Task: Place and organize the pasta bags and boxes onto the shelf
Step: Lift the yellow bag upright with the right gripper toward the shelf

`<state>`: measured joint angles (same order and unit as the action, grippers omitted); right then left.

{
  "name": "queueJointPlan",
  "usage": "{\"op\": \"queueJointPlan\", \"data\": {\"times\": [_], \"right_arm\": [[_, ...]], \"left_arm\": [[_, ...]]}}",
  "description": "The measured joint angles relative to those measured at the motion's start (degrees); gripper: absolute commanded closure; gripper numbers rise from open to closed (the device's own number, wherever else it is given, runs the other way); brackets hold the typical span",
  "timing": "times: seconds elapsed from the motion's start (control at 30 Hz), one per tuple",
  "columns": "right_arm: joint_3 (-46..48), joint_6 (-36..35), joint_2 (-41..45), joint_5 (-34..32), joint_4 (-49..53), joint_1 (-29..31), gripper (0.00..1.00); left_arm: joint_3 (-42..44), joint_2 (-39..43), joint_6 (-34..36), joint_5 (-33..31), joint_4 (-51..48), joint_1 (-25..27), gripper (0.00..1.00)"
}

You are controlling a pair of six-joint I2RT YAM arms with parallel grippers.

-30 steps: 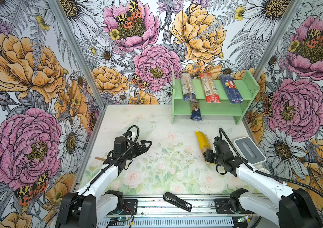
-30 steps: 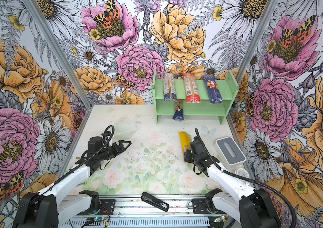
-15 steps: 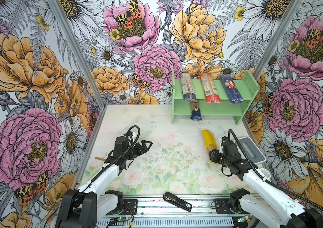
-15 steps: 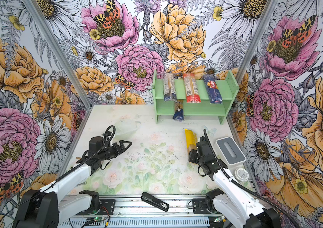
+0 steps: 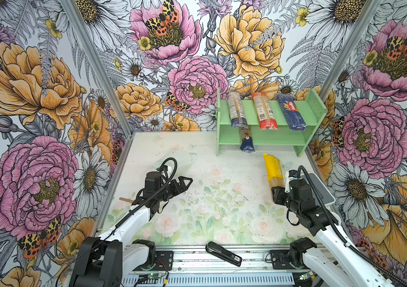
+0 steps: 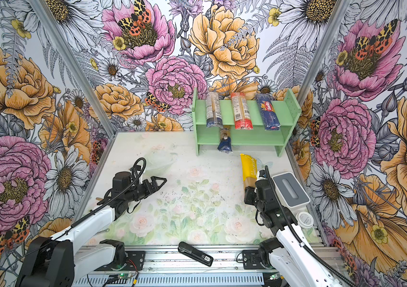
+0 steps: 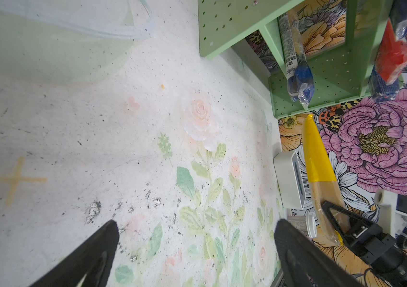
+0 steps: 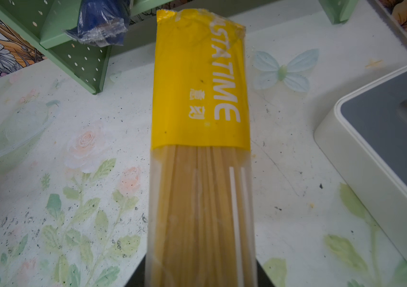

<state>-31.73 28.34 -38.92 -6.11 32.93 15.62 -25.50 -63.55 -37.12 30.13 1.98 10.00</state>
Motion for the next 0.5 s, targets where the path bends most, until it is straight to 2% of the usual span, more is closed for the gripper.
{"op": "queueJointPlan", "data": {"times": [0.5], "right_arm": [[-7.4, -7.6, -2.3, -4.0, 2.9, -3.9, 1.0]], "left_arm": [[0.0, 0.0, 0.0, 0.0, 0.0, 0.0, 0.01]]}}
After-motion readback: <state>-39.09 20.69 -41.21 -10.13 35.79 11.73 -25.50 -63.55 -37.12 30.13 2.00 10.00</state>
